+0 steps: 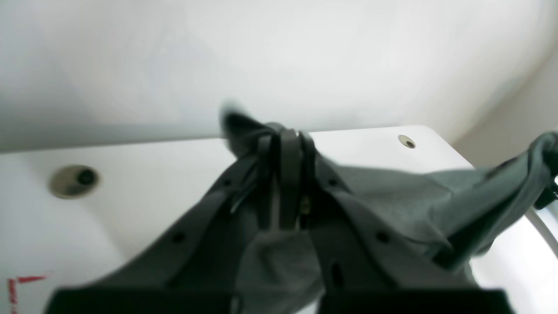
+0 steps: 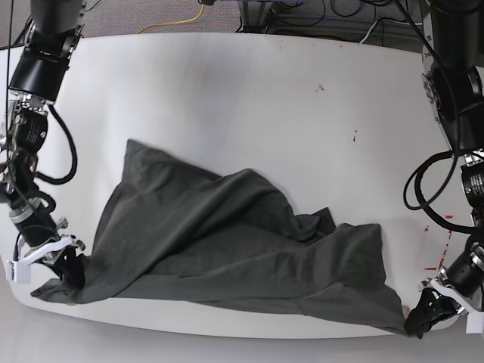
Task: Layout the t-shirt on the table in an organized manner, then fold the t-shirt properly
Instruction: 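Lift the grey shirt with both grippers and fling it down onto the table, then release the shirt with the left gripper and move it back over the table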
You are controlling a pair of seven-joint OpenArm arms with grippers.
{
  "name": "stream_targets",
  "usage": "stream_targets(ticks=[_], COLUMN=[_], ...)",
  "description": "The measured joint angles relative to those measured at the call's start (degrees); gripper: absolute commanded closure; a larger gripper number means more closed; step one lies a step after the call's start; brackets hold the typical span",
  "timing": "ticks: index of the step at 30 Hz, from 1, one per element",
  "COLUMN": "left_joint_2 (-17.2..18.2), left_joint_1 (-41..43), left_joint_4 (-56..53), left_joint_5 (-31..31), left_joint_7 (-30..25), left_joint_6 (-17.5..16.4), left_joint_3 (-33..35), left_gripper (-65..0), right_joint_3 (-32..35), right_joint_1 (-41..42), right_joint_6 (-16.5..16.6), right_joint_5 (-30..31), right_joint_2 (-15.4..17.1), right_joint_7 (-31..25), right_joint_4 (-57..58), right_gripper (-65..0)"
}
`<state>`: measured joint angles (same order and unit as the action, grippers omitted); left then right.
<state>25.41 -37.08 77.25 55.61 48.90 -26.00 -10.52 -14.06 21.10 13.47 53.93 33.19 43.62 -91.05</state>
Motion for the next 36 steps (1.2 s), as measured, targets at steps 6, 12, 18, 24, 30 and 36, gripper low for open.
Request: stream_targets(ticks=[6,12,18,24,30,36], left_joint_2=[1.62,4.72,5.55,4.39,-0.92,-9.46], left_joint_1=[-4.07,-7.10,-8.31,-5.18,5.49,15.02], left_joint_4=[0.00,0.04,0.07,0.22,0.22,-0.20], left_joint_5=[1.07,1.95,2.34,2.51,5.38,4.68], left_joint_7=[2.12,2.08,4.28,8.79,9.86,11.06], left_joint_6=[0.00,-2.47,-4.72,-8.22,-9.62,-9.49], left_joint_3=[0.17,0.04,-0.02,0.20,0.44,0.76], left_gripper=[0.0,0.0,0.0,-6.8,-14.9,-19.0], right_joint_3=[4.46,7.74,10.38,10.69,10.47,10.43], right_joint_1=[9.66,16.81,19.30,17.18,14.14,13.27], right_joint_6=[-0.22,1.86,2.21,2.25,2.08,2.25], right_joint_5=[-0.72,-0.96,-0.76,-0.76,-1.20,-0.96], right_joint_2=[4.02,6.27,6.97,6.62,5.79,4.57], right_joint_7=[0.13,0.15,-0.07,0.11,0.39,0.35], right_joint_4=[2.25,4.20,4.15,4.20,4.26,4.24], right_gripper=[0.0,0.0,0.0,0.0,0.0,0.0])
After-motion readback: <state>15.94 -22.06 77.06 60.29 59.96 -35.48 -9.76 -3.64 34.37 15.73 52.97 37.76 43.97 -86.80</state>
